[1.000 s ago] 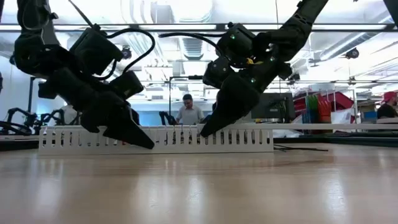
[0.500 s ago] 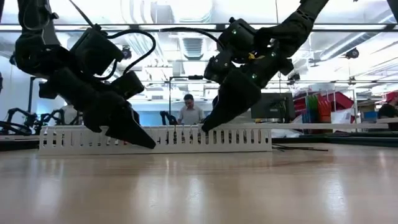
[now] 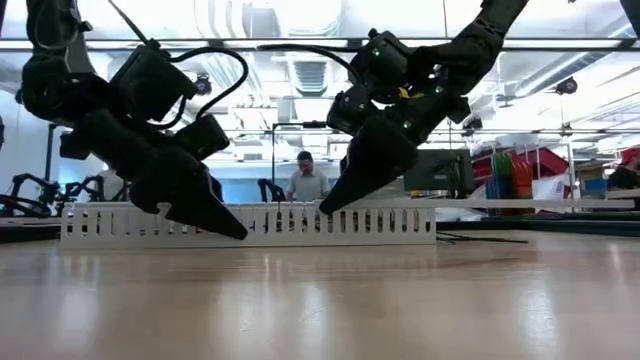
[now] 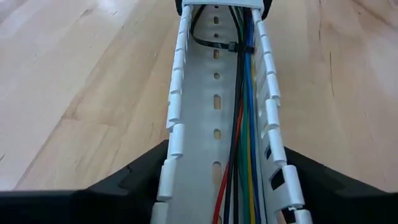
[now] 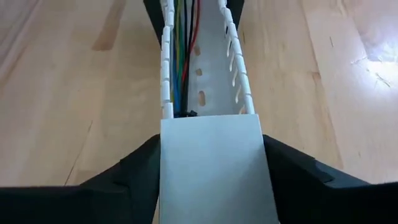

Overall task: Ziptie cables
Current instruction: Close the white cable duct

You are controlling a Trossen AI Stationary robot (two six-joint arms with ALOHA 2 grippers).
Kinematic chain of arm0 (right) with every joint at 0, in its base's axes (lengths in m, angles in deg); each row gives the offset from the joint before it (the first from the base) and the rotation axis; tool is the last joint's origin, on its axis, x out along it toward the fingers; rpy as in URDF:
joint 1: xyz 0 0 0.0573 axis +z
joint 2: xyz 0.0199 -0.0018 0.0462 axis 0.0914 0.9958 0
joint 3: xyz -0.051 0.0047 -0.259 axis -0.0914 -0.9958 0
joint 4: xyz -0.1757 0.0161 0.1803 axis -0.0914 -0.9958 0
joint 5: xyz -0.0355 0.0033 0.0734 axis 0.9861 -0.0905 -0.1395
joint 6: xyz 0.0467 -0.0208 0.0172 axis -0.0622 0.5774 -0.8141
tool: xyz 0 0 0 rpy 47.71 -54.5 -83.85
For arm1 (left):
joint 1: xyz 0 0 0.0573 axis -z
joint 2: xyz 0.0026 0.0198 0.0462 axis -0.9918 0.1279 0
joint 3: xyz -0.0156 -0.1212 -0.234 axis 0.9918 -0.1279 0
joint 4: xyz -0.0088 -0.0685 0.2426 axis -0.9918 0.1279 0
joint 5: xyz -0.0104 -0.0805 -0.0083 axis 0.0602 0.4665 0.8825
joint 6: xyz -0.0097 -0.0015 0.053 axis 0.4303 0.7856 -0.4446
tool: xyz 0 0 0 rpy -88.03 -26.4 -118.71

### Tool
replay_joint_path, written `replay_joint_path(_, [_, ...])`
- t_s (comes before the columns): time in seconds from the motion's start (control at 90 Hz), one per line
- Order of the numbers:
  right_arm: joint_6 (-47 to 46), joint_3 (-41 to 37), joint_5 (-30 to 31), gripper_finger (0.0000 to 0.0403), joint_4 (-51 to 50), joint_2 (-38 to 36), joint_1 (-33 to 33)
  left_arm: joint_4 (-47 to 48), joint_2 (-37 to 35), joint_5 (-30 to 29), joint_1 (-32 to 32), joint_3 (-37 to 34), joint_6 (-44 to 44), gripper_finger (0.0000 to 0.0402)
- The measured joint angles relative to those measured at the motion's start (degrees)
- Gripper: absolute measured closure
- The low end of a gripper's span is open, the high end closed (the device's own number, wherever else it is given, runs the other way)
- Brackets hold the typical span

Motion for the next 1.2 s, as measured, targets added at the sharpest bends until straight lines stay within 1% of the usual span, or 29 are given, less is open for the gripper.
replay_joint_path(0.111, [-2.9, 0.0, 1.7, 0.0174, 0.2, 0.0, 0.1, 0.0, 0.0, 0.0, 0.0, 0.0, -0.2, 0.0175])
replay_joint_path(0.333, [-5.7, 0.1, 4.0, 0.0183, -1.2, -0.1, 0.2, 0.2, 0.0, 0.2, 0.0, 0.0, -0.6, 0.0178])
replay_joint_path(0.467, [-5.8, 0.1, 4.3, 0.0171, -1.4, -0.1, 0.2, 0.6, 0.0, 0.4, 0.0, 0.0, -0.6, 0.0175])
replay_joint_path(0.622, [-2.7, 0.7, 2.0, 0.0178, 0.9, 1.0, 0.4, 0.5, 0.0, 0.3, 0.0, 0.4, -1.0, 0.0179])
replay_joint_path(0.733, [-1.4, 2.1, 1.1, 0.0182, 0.5, 2.3, 0.6, 0.3, 0.1, 0.3, 0.0, 0.6, -1.1, 0.0175])
replay_joint_path(0.956, [1.4, 3.5, -2.1, 0.0166, -0.3, 3.0, 0.9, 0.6, 0.1, -0.1, -0.1, 0.9, -1.8, 0.0171])
replay_joint_path(1.122, [2.1, 3.5, -4.3, 0.0181, -0.7, 3.0, 0.9, 0.0, -0.1, 0.0, -0.1, 0.6, -2.2, 0.0178])
replay_joint_path(1.2, [2.2, 3.4, -5.4, 0.0182, -0.7, 3.0, 0.9, -0.1, -0.2, 0.0, -0.1, 0.6, -2.2, 0.0177])
